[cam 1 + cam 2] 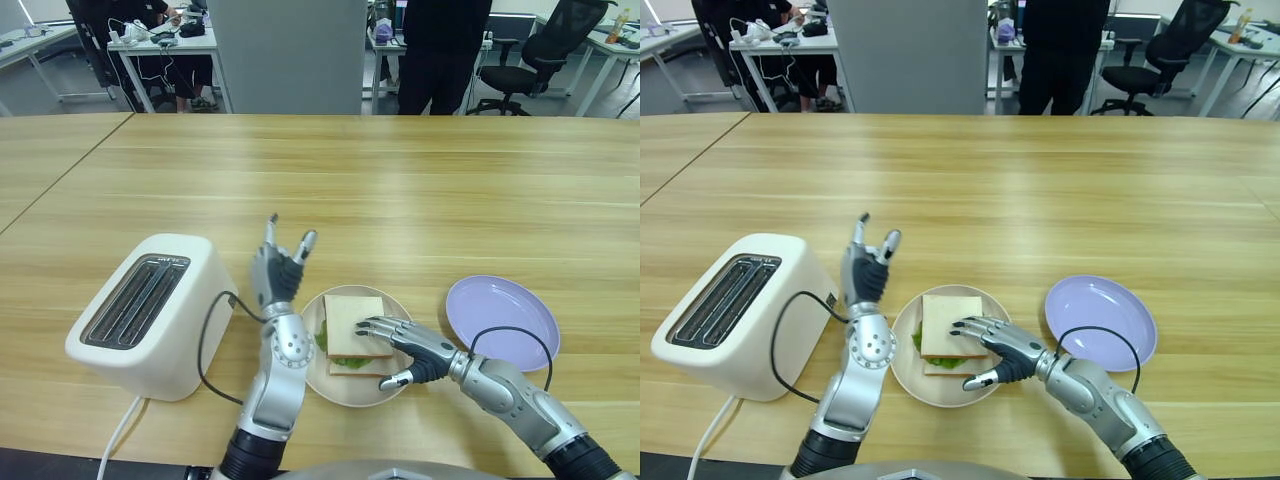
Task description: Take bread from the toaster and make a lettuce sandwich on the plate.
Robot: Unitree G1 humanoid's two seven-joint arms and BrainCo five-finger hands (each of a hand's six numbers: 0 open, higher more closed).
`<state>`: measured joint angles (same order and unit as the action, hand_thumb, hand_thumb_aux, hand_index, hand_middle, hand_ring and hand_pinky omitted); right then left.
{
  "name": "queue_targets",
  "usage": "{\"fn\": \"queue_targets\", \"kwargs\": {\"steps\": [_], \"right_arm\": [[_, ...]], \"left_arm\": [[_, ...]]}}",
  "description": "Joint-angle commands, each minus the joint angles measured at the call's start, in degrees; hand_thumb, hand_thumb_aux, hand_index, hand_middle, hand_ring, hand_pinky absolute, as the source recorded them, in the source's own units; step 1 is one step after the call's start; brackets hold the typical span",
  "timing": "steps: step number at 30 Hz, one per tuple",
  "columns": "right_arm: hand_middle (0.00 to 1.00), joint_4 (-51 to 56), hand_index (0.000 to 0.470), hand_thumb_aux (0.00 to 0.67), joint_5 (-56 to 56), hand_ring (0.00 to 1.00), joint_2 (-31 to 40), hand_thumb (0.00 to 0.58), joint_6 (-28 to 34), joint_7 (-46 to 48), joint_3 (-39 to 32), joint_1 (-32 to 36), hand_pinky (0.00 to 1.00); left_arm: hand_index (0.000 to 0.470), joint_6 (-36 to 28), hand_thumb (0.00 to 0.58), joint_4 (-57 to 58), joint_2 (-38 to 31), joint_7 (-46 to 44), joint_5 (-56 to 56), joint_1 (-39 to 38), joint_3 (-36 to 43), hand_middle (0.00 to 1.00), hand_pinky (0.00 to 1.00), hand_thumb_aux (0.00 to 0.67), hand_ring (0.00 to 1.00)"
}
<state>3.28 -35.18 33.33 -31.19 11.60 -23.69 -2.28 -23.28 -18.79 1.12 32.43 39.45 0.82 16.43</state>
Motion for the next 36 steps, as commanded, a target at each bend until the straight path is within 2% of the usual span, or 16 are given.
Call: {"fn": "queue_targets", "kwargs": {"steps": [1,3,5,6,7,10,12,16,17,18,19,23,26,30,35,36], "right_arm": [[0.00,3.5,0.000,0.000,-1.9,0.00,1.0,0.000,1.2,1.9,-1.2,-0.8,0.00],[0.00,3.2,0.000,0.000,-1.7,0.00,0.9,0.000,1.3,1.8,-1.0,-0.9,0.00],[0.00,2.2,0.000,0.000,-0.6,0.00,0.6,0.000,1.4,1.9,-0.5,-0.9,0.00],[0.00,1.5,0.000,0.000,0.2,0.00,0.4,0.000,1.5,2.2,-0.1,-0.7,0.00],[0.00,0.5,0.000,0.000,1.6,0.00,0.2,0.000,1.7,2.7,0.2,-0.6,0.00],[0.00,-3.8,0.000,0.000,8.3,0.00,-1.4,0.000,4.2,5.8,1.7,-0.5,0.00],[0.00,-7.7,0.000,0.000,17.6,0.00,-3.5,0.000,10.6,10.7,3.1,-0.5,0.00],[0.00,-15.3,0.000,0.000,39.9,0.00,-8.7,0.000,28.6,17.8,8.9,1.8,0.00],[0.00,-16.7,0.000,0.000,44.3,0.00,-9.5,0.000,32.2,18.9,10.4,2.4,0.00],[0.00,-17.9,0.000,0.000,48.4,0.00,-10.3,0.000,35.0,19.5,12.0,3.1,0.00],[0.00,-18.8,0.000,0.000,52.1,0.00,-10.9,0.000,37.4,20.3,13.4,3.5,0.00],[0.00,-23.2,0.000,0.000,64.5,0.00,-8.6,0.000,46.5,28.1,15.2,2.0,0.00],[0.00,-26.1,0.000,0.000,67.9,0.00,-4.8,0.000,49.9,34.1,13.5,-1.5,0.00],[0.00,-28.1,0.000,0.000,66.5,0.00,-0.8,0.000,50.2,38.8,10.4,-6.4,0.00],[0.00,-28.9,0.000,0.000,66.2,0.00,1.5,0.000,50.8,41.2,8.5,-9.5,0.00],[0.34,-29.2,0.460,0.670,66.0,0.34,1.6,0.580,50.7,41.4,8.3,-10.1,0.34]], "left_arm": [[0.000,-1.0,0.000,-5.1,-0.1,0.8,6.2,-0.2,-0.9,1.00,1.00,0.000,1.00],[0.000,0.2,0.000,-6.2,0.3,0.2,6.6,-0.9,-0.6,1.00,1.00,0.000,1.00],[0.000,1.8,0.000,-6.5,0.5,-0.9,5.6,-1.8,0.0,0.56,0.56,0.000,0.56],[0.000,2.9,0.000,-6.5,0.7,-1.5,4.5,-2.5,-0.1,0.39,0.39,0.000,0.39],[0.000,4.3,0.000,-6.4,0.7,-2.1,3.1,-3.2,-0.1,0.29,0.29,0.000,0.29],[0.000,9.4,0.000,-7.0,0.3,-4.0,-1.2,-5.9,-0.7,0.25,0.25,0.000,0.25],[0.000,13.0,0.000,-8.7,-0.5,-6.1,-4.3,-8.2,-1.1,0.25,0.25,0.000,0.25],[0.000,19.7,0.000,-12.8,-1.7,-14.0,-17.0,-13.9,-2.0,0.25,0.25,0.000,0.25],[0.000,21.5,0.000,-13.5,-1.9,-15.9,-20.9,-15.2,-2.8,0.20,0.20,0.000,0.20],[0.000,22.6,0.000,-14.4,-2.2,-18.9,-26.1,-16.9,-3.5,0.20,0.20,0.000,0.20],[0.000,23.7,0.000,-15.2,-2.3,-21.0,-30.3,-18.4,-4.6,0.02,0.02,0.000,0.02],[0.000,28.1,0.000,-20.2,-6.6,-30.6,-42.5,-26.1,-6.4,0.00,0.00,0.000,0.00],[0.000,29.5,0.000,-24.2,-12.7,-37.9,-46.3,-33.4,-4.4,0.00,0.00,0.000,0.00],[0.000,32.9,0.000,-26.2,-23.5,-47.2,-44.8,-46.0,0.4,0.00,0.00,0.000,0.00],[0.000,35.3,0.000,-21.4,-29.8,-50.8,-42.7,-54.6,0.2,0.00,0.00,0.000,0.00],[0.460,35.6,0.580,-20.4,-30.2,-51.1,-43.2,-55.5,-0.1,0.24,0.24,0.670,0.24]]}}
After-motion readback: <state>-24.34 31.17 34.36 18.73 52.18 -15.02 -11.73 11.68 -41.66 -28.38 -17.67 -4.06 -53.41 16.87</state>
